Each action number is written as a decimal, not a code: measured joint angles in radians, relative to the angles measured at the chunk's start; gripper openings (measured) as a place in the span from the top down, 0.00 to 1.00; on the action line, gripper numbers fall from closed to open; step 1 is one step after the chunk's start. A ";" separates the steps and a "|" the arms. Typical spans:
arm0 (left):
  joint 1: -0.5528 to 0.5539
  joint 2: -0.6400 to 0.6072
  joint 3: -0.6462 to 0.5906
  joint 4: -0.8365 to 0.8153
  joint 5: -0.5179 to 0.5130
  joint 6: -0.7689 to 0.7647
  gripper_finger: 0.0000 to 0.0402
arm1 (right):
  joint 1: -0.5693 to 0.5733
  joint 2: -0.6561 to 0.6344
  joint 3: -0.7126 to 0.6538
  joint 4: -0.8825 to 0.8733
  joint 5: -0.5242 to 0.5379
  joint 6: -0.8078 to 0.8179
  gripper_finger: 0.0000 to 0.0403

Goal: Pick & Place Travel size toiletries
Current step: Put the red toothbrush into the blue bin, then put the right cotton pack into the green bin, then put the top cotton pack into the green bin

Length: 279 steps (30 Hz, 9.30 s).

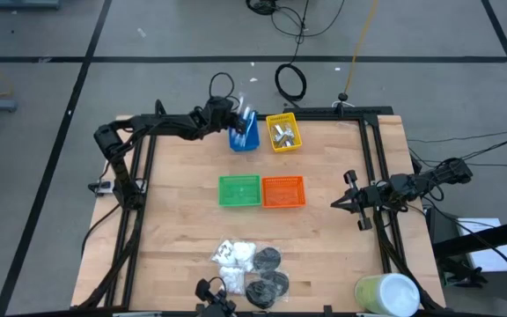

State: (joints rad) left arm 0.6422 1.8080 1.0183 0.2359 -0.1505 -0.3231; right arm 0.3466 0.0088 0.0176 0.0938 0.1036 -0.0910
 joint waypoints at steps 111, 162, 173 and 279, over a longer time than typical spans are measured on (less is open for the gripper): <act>-1.012 0.017 0.000 -0.475 0.176 0.017 0.94 | 0.000 0.000 0.000 0.000 0.000 0.000 1.00; -0.606 -0.354 -0.166 -0.627 -0.049 0.163 0.96 | 0.000 0.000 0.000 0.000 0.000 0.000 1.00; -0.645 -0.354 -0.166 -0.623 -0.023 0.133 0.84 | 0.000 0.000 0.000 0.000 0.000 0.000 1.00; -0.787 -0.299 -0.002 -0.548 -0.365 -0.016 0.99 | 0.000 0.000 0.000 0.000 0.000 0.000 1.00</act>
State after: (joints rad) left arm -0.1446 1.5088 1.0161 -0.3123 -0.5153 -0.3387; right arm 0.3466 0.0086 0.0177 0.0940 0.1036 -0.0910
